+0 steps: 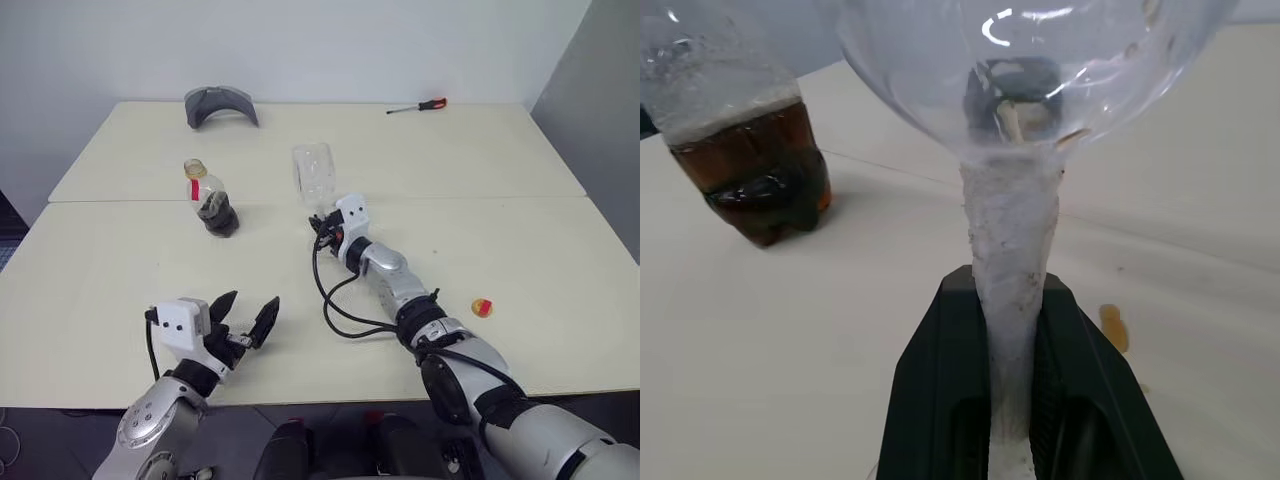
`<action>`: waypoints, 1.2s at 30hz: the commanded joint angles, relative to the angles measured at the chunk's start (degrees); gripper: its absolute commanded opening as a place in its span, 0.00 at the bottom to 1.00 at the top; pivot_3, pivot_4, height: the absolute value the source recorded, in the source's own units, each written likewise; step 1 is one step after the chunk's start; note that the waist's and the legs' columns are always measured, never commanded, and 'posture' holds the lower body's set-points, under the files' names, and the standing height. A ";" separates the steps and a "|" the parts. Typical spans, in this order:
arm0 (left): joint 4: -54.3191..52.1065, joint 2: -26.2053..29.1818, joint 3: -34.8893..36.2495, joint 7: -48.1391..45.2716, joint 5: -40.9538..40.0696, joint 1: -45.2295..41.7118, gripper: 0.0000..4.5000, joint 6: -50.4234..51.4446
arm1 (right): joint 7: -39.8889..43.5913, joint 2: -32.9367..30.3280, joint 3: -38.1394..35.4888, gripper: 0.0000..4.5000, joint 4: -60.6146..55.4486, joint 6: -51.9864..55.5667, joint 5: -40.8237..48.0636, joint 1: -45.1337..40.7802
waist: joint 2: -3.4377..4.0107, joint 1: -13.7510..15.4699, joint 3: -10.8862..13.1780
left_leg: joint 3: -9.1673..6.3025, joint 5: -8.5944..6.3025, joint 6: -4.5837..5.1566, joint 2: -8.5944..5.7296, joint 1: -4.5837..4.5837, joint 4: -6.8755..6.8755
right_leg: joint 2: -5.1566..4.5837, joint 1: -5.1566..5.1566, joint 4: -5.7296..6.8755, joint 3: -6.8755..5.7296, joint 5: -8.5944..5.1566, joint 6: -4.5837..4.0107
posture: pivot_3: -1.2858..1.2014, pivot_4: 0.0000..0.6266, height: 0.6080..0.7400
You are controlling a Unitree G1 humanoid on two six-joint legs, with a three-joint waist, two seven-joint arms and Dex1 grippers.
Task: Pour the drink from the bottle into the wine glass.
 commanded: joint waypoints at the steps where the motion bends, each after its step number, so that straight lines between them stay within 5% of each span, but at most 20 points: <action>1: -3.13 0.61 0.35 0.76 -0.91 -0.42 1.00 0.14 | -2.50 1.71 2.09 0.03 1.57 0.64 -3.26 1.24 | 0.02 -0.01 -0.24 | 0.02 0.00 0.00 0.00 0.01 -0.01 | 0.00 0.01 0.00 0.01 0.00 0.00 | 0.52 0.24 1.00; 18: -2.55 1.36 -1.30 0.96 -1.07 -2.53 1.00 0.03 | 1.62 -6.59 6.67 0.03 -22.97 15.83 -5.58 13.85 | 0.13 0.27 -1.10 | -0.02 -0.03 0.04 -0.03 0.04 -0.04 | -0.01 0.10 -0.08 0.01 -0.01 0.00 | 0.52 0.24 1.00; 35: -1.41 1.35 -0.59 1.73 -0.44 -5.13 1.00 -0.56 | -2.89 1.86 2.21 0.03 -5.57 2.16 -3.74 1.69 | 0.17 -0.13 -1.05 | 0.05 -0.03 0.04 0.00 0.10 -0.12 | 0.05 0.06 -0.08 0.11 -0.01 -0.01 | 0.52 0.24 1.00; 36: -1.44 1.27 -0.75 1.82 -0.37 -5.15 1.00 -0.58 | -2.78 1.85 2.19 0.11 -5.27 1.92 -3.72 1.63 | 0.17 -0.13 -1.05 | 0.05 -0.03 0.04 0.00 0.10 -0.12 | 0.05 0.06 -0.08 0.10 -0.01 -0.01 | 0.52 0.24 1.00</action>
